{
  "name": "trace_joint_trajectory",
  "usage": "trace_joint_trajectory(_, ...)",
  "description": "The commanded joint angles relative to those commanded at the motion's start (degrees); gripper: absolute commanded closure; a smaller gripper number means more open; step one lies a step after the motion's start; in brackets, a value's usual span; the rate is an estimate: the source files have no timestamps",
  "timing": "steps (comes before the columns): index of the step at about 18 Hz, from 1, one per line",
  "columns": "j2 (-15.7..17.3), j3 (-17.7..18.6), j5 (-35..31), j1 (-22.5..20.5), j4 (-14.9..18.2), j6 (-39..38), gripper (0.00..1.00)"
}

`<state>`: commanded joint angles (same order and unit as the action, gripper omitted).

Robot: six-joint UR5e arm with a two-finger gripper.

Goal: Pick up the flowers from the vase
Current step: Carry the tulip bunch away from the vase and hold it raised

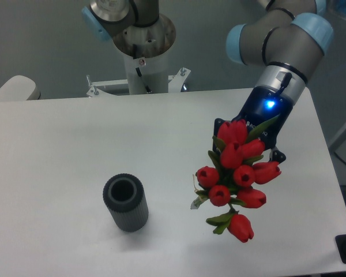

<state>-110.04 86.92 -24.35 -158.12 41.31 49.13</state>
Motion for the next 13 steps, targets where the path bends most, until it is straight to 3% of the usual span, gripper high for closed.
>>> trace_joint_trajectory(13, 0.09, 0.97, 0.09, -0.09, -0.18, 1.93, 0.62)
